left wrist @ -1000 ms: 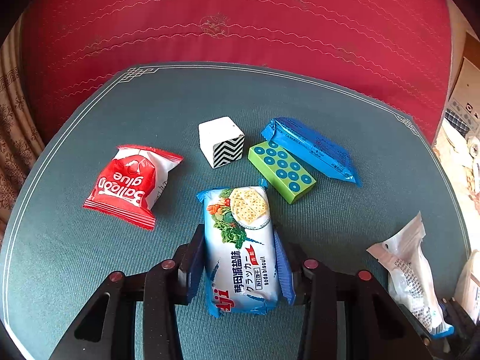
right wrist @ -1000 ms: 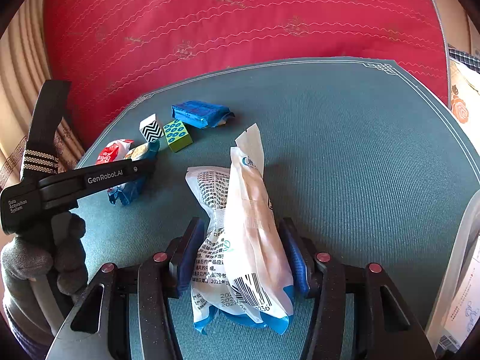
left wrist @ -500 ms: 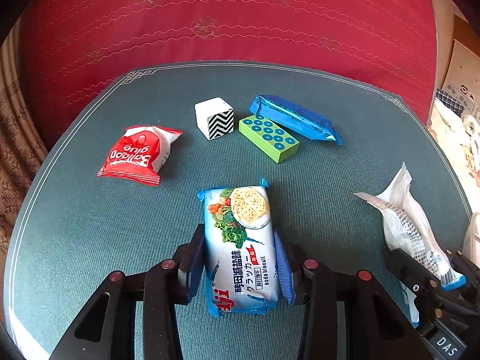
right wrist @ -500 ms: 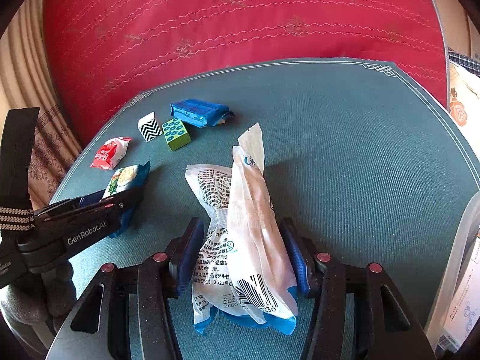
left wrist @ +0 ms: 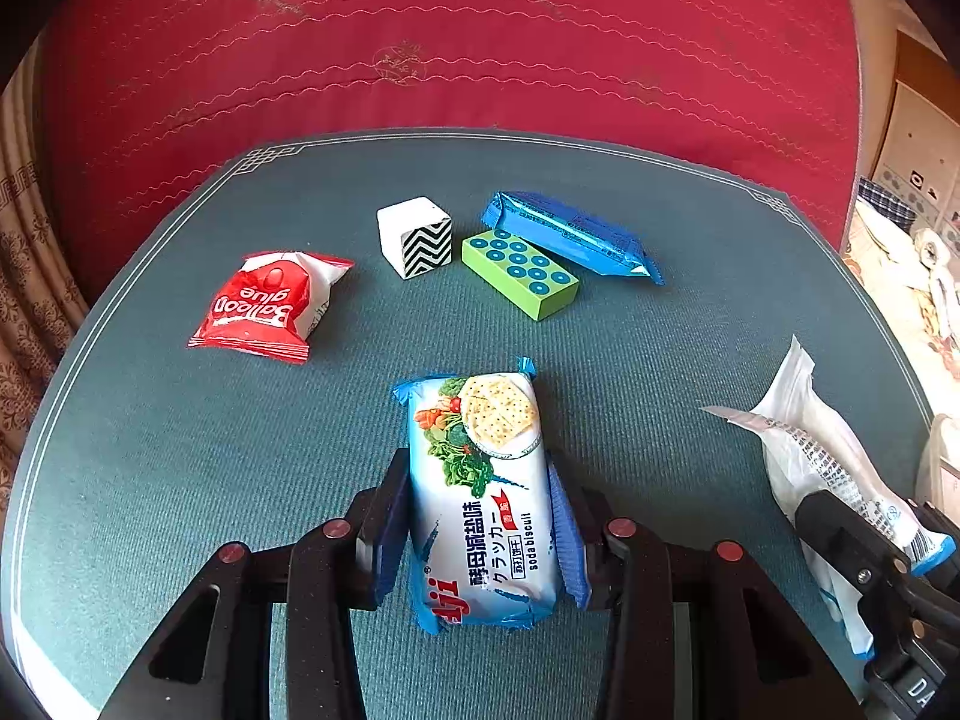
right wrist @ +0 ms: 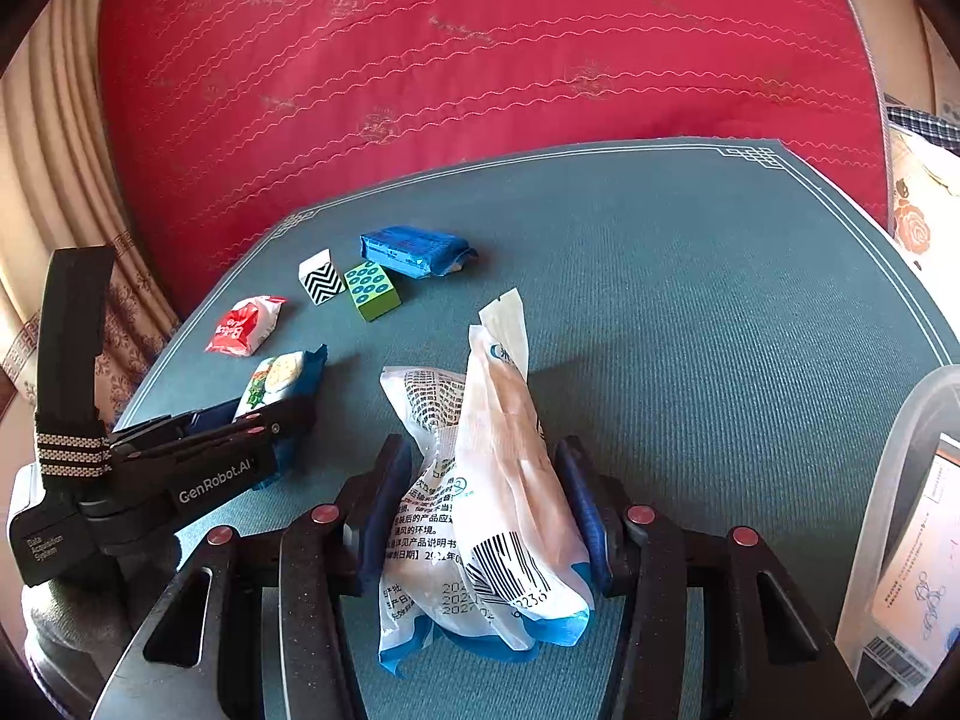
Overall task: Organize objects
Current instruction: 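Lift the white snack bag with the right gripper and carry it over the basin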
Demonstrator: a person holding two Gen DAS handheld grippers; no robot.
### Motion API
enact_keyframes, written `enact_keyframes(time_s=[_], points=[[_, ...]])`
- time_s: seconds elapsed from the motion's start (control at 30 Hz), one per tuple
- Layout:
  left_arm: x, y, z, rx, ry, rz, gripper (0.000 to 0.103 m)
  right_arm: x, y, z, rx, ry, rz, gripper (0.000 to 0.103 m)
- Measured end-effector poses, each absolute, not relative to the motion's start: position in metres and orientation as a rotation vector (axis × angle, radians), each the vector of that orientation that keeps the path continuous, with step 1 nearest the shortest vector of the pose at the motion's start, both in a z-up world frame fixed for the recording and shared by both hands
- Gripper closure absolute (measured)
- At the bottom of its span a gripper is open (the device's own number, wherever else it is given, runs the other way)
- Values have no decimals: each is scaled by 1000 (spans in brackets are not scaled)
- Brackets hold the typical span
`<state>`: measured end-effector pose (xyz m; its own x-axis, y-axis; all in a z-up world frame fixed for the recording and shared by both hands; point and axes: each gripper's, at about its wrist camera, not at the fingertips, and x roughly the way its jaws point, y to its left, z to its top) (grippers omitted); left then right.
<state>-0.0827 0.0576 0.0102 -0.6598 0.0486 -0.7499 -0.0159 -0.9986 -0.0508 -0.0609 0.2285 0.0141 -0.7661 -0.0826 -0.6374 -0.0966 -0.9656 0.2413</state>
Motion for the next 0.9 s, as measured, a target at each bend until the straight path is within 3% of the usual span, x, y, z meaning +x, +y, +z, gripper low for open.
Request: enact_keyframes(time_s=[0.33, 0.73, 0.9], points=[[-76, 74, 9, -1266, -14, 2792, 58, -24, 237, 31, -1009, 443, 2890, 52], [-76, 77, 8, -1264, 5, 2792, 58, -21, 229, 4, -1217, 321, 2773, 50], [-74, 77, 8, -1262, 3, 2790, 58, -26, 217, 3, -1207, 180, 2748, 52]])
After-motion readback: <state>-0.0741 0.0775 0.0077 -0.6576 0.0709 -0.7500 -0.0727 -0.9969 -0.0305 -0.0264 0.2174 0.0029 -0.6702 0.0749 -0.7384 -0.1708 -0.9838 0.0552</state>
